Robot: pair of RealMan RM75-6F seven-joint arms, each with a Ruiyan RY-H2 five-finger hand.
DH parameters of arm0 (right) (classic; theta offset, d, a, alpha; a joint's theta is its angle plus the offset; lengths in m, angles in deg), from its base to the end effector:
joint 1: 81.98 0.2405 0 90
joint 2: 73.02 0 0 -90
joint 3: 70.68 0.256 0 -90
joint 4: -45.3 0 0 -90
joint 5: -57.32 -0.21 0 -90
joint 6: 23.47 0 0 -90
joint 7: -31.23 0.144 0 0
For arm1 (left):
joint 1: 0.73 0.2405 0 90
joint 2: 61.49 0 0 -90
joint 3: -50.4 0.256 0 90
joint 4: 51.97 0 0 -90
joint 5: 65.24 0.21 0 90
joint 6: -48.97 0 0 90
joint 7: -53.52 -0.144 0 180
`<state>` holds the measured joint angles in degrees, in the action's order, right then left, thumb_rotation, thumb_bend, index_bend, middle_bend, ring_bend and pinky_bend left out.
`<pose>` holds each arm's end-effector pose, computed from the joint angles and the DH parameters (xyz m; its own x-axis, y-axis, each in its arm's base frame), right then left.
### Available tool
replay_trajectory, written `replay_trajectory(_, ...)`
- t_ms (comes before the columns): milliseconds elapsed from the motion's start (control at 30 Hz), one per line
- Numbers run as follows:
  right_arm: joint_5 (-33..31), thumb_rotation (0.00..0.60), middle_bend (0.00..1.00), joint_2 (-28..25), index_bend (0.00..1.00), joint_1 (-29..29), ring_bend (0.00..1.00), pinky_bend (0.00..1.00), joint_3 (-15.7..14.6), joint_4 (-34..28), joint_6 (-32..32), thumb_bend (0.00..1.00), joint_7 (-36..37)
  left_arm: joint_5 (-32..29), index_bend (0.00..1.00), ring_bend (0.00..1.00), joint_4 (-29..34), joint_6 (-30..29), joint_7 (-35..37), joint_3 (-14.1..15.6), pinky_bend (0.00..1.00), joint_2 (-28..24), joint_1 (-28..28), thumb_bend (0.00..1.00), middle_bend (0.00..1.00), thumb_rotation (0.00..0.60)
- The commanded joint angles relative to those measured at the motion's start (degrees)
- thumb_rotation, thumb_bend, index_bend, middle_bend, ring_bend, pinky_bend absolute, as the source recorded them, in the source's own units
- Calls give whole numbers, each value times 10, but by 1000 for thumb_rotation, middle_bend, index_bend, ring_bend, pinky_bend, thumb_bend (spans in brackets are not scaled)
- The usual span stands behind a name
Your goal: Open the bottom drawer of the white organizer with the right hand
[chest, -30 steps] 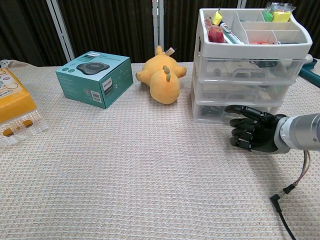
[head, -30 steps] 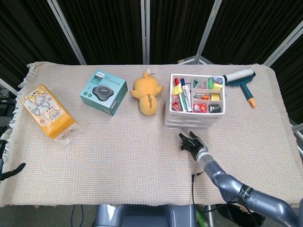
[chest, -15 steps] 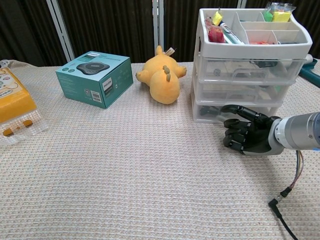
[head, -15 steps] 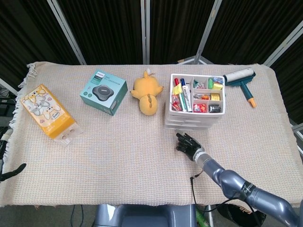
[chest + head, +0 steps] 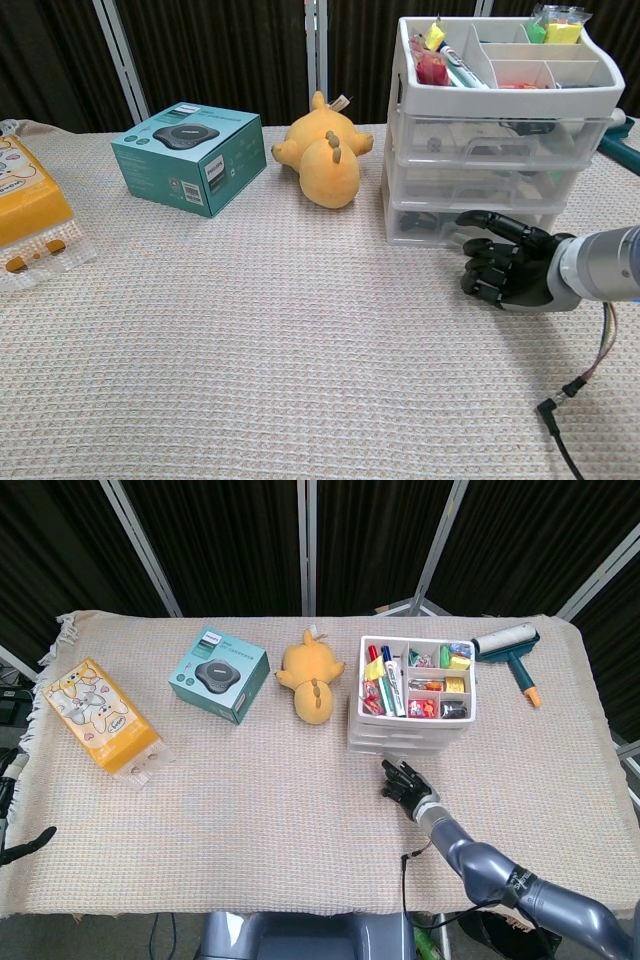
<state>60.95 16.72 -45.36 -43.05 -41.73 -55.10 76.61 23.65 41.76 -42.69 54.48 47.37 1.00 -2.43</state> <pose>-0.1874 -0.3342 -0.0465 -0.9654 0.2566 0.0463 0.1515 0.6966 -0.7013 -0.3042 0.1637 0.1785 0.3842 -0.0933 0.9185 0.9220 -0.0128 -0.3870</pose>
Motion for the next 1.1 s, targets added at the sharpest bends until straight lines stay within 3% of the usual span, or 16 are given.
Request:
replay_trajectory(33, -7, 600, 846, 5, 302, 3, 868, 743, 4, 7, 3, 274, -4, 0, 0, 0, 0, 0, 0, 0, 0, 0, 0, 145, 0, 600)
replay_trajectory(500, -22, 600, 846, 22, 300, 9, 868, 743, 29, 25, -7, 273, -17, 2, 0, 0, -1, 2, 8, 2, 0, -3, -1, 145, 0, 600)
replay_trajectory(667, -27, 600, 846, 22, 348, 3, 868, 743, 38, 28, 12, 272, -14, 1, 0, 0, -1, 3, 9, 2, 0, -3, -1, 146, 0, 600)
replay_trajectory(1100, -38, 600, 846, 16, 376, -11, 868, 743, 32, 22, 39, 274, -20, 8, 0, 0, 2, -1, 1, 5, 0, -2, 0, 146, 0, 600)
